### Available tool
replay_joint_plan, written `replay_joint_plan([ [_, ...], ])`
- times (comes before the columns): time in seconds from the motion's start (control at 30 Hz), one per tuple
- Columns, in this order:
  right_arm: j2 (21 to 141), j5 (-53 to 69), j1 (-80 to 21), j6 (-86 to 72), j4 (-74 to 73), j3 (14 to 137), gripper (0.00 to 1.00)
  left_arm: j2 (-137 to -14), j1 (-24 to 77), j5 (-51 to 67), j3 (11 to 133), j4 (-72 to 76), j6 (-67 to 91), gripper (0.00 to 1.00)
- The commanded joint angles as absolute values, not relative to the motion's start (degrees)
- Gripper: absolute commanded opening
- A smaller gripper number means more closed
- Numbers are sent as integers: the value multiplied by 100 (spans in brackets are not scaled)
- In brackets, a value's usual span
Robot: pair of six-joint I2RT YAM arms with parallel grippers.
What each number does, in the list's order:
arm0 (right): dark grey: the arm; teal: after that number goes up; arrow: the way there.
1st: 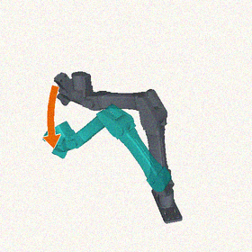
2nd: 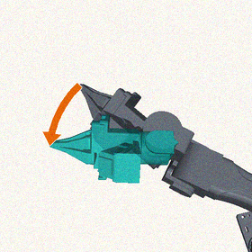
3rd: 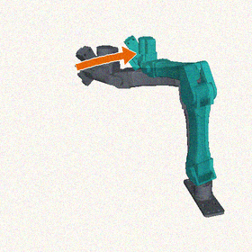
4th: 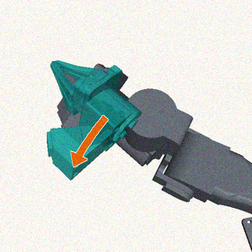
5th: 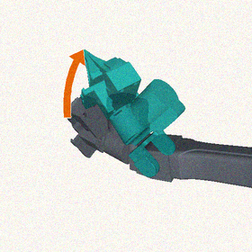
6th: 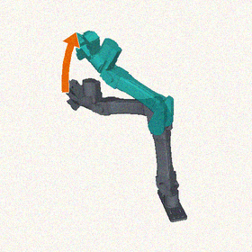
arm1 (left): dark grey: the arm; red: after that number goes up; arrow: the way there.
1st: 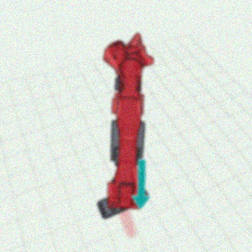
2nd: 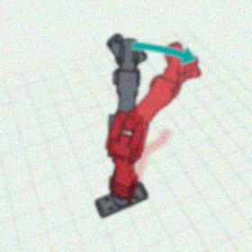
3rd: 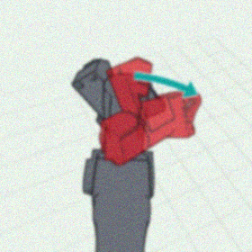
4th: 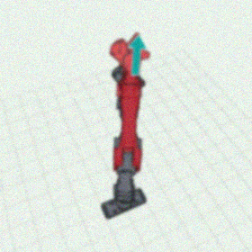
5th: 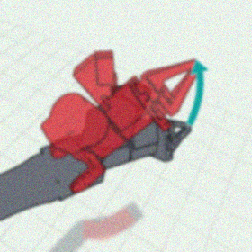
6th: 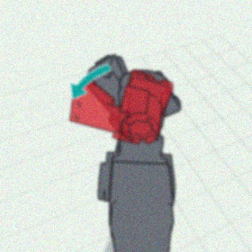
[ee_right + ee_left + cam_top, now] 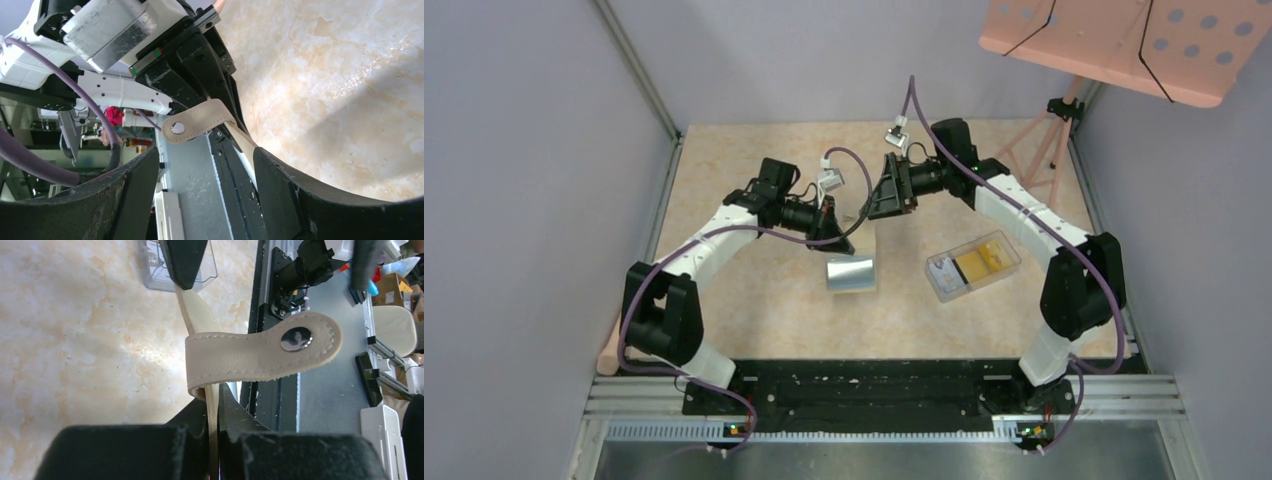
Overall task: Put the credit cards into the card holder
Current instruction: Open the card holder at the center of the board.
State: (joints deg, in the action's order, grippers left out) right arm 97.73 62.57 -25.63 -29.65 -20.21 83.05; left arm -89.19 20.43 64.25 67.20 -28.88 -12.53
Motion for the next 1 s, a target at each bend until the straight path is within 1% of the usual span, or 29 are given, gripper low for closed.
replay_joint_plan([
  [0.0, 9444, 6002, -2541, -2567, -2190, 8191, 69, -8540, 2055, 6858, 6860, -3090, -1364, 0],
  [0.17, 9374, 5616, -2543, -2130, -2753, 8204, 70, -8457, 2061, 6976, 6833, -3123, -1302, 0],
  [0.37, 9422, 5808, -2753, -2012, -2874, 8207, 70, -8374, 2059, 7002, 6822, -3078, -1255, 0],
  [0.43, 9477, 5935, -2944, -2075, -2776, 8213, 69, -8386, 2056, 7016, 6840, -3051, -1227, 0],
  [0.47, 9505, 5979, -3039, -2128, -2698, 8205, 66, -8396, 2053, 7022, 6849, -3039, -1204, 0],
  [0.53, 9559, 6022, -3179, -2284, -2456, 8152, 59, -8400, 2064, 7030, 6864, -3023, -1158, 0],
  [0.57, 9573, 6045, -3212, -2406, -2286, 8091, 51, -8401, 2062, 7021, 6872, -3003, -1148, 0],
  [0.63, 9571, 6135, -3228, -2702, -1872, 7938, 31, -8389, 2060, 6986, 6874, -2965, -1117, 0],
  [0.7, 9569, 6124, -3226, -2835, -1699, 7901, 6, -8356, 2063, 6855, 6880, -2963, -1096, 0],
  [0.73, 9575, 6087, -3223, -2850, -1691, 7939, 0, -8314, 2064, 6740, 6888, -2962, -1092, 0],
  [0.77, 9584, 6062, -3214, -2860, -1702, 7990, 0, -8274, 2062, 6518, 6886, -2942, -1067, 3],
  [0.8, 9599, 6037, -3199, -2868, -1709, 8068, 0, -8196, 2057, 6235, 6872, -2899, -1001, 14],
  [0.83, 9603, 6020, -3171, -2885, -1710, 8109, 0, -8091, 2063, 5885, 6849, -2835, -942, 23],
  [0.87, 9606, 5990, -3155, -2899, -1712, 8158, 0, -7977, 2060, 5458, 6808, -2745, -891, 34],
  [0.97, 9569, 5865, -3083, -2913, -1747, 8268, 0, -7447, 2060, 3786, 6534, -2297, -682, 69],
])
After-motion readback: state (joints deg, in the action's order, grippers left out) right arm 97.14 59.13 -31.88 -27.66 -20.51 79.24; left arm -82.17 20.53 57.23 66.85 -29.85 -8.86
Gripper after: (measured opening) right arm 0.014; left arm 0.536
